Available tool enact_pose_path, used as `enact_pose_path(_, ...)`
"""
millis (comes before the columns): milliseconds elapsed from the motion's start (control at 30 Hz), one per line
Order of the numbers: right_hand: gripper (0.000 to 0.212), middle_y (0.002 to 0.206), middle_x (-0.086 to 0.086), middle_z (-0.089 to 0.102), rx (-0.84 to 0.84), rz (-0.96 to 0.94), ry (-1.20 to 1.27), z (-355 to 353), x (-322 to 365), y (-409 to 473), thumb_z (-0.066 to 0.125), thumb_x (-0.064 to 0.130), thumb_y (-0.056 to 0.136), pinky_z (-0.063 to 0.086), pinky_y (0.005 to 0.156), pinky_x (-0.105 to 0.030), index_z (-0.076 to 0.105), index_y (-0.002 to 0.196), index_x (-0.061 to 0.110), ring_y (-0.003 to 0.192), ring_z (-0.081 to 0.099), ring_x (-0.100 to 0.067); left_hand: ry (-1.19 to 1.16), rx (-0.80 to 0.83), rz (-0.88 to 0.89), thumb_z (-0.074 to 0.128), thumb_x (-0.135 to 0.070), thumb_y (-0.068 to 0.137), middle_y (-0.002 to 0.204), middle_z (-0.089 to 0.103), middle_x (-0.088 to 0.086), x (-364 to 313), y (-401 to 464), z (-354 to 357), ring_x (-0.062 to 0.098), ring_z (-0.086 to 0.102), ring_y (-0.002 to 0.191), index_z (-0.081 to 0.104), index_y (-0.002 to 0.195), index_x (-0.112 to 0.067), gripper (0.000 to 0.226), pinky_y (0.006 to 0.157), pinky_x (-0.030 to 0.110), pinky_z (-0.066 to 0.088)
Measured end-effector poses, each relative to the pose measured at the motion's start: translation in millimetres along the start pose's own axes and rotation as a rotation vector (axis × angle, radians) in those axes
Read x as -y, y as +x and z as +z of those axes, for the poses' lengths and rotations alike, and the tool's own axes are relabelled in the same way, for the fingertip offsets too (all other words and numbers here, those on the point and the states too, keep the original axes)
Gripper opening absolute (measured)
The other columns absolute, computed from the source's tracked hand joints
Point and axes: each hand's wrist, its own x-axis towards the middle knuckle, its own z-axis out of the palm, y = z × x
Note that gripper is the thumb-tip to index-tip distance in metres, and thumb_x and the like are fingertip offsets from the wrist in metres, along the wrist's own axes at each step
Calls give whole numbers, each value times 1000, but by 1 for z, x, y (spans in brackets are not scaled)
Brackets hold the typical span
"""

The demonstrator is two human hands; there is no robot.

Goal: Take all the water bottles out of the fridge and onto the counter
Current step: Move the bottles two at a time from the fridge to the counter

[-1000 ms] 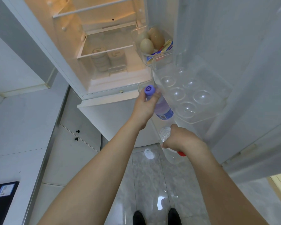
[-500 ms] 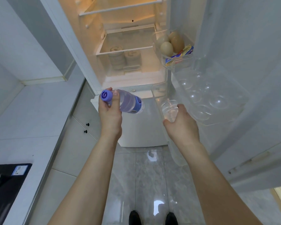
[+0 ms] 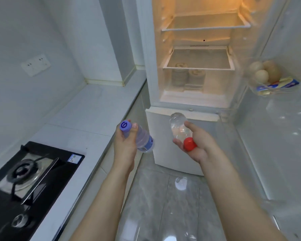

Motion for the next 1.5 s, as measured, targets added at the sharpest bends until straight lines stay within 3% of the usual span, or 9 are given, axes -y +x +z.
enact_pose_path(100,35,118,-21,49,136,200,220,38,-13,2,55,25,95,47,35,-21,50,125,8,89,55,-38,57,-57,3,60,-30,95,110,58,-18,-11,13,-37,-4,54,102,54,123,-25,29,77,13,42)
enact_pose_path(233,43,124,-29,42,189,426,466,86,-41,9,51,26,96,50,37,-23,43,129,2,92,52,-39,77,-118,-6,61,-33,94,123,57,-9,-19,23,-85,9,53,114,54,130,-24,37,89,22,45)
enact_pose_path(400,39,104,-32,40,131,553,531,139,-80,12,50,30,97,53,43,-27,46,100,-9,113,49,-31,62,-204,-14,60,-31,95,125,56,-9,-25,20,-136,4,52,112,54,129,-25,35,79,15,41)
enact_pose_path(500,34,122,-26,42,105,584,485,159,-98,22,49,25,95,51,38,-27,51,111,-5,98,51,-32,59,-269,-26,60,-31,95,124,56,-11,-25,15,-159,0,52,109,54,129,-25,35,76,10,39)
enact_pose_path(567,37,127,-18,47,92,597,464,171,-110,30,50,24,94,52,39,-29,52,123,0,103,55,-28,58,-335,-36,61,-32,95,123,57,-12,-26,10,-173,1,51,112,54,128,-27,34,76,11,38)
enact_pose_path(767,39,124,-13,50,92,606,302,204,-150,27,44,17,93,50,36,-31,49,129,5,106,55,-26,78,-571,-65,61,-33,94,116,58,-13,-33,-31,-211,5,54,109,57,125,-27,31,94,32,44)
enact_pose_path(967,39,130,-11,53,93,719,122,226,-214,8,43,10,88,52,40,-36,51,126,8,106,57,-29,88,-827,-60,59,-30,96,99,59,-14,-34,-91,-246,1,56,91,59,101,-36,8,76,22,46)
enact_pose_path(1067,35,124,-15,52,84,794,17,235,-248,-22,46,16,89,50,38,-36,50,124,9,100,57,-33,67,-947,-78,59,-30,95,99,60,-15,-33,-131,-267,0,56,90,59,105,-35,11,69,15,42)
enact_pose_path(1500,33,117,-17,54,129,1000,-238,255,-414,-202,56,26,90,49,37,-35,50,121,15,96,60,-37,92,-1333,-94,60,-37,93,109,59,-5,-38,-312,-395,15,56,99,56,118,-28,26,77,29,48)
